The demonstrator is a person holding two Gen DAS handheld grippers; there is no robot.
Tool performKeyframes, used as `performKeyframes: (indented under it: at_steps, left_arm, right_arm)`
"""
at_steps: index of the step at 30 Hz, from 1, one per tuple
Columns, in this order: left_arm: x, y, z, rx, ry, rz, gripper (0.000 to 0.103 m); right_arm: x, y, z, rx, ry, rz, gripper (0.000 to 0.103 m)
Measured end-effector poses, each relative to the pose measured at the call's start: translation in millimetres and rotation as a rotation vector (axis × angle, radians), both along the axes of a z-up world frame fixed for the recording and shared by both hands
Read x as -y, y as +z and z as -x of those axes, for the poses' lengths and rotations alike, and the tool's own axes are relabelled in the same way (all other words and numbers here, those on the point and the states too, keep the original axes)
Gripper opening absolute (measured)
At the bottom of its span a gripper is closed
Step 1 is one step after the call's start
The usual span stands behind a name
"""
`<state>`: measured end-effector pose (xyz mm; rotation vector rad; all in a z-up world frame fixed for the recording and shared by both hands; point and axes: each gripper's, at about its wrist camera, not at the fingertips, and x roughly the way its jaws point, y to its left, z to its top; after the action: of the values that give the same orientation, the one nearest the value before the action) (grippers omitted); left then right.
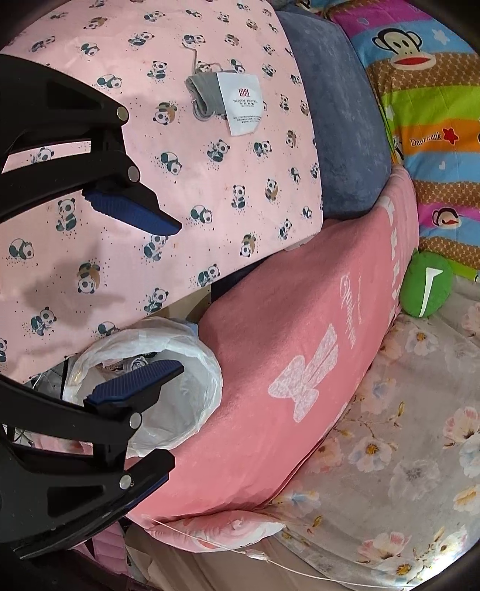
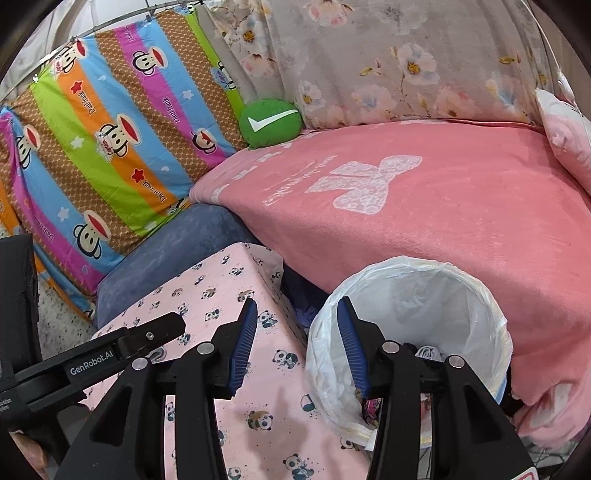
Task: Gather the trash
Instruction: 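Move both open tools back to the grey pouch and white card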
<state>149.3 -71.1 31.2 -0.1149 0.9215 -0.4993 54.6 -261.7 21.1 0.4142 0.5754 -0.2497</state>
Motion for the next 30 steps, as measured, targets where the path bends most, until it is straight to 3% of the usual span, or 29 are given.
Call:
performKeyframes:
  at_steps: [16, 27, 30]
  left_arm:
    - [-80, -16, -20, -0.037, 0.141, -0.003, 0.066]
    - [-151, -46, -42, -0.088, 0.267, -0.045, 0.067]
    - [-175, -57, -52, -0.105, 0.317, -0.064, 0.067]
  right_arm:
    - [-73, -9, -43, -0.046, 0.148, 0.032, 0.045]
    - [-134, -32, -87, -0.112, 0.271, 0.054, 0.045]
    - [-148, -40, -104, -0.129, 0.298, 0.062, 0.056]
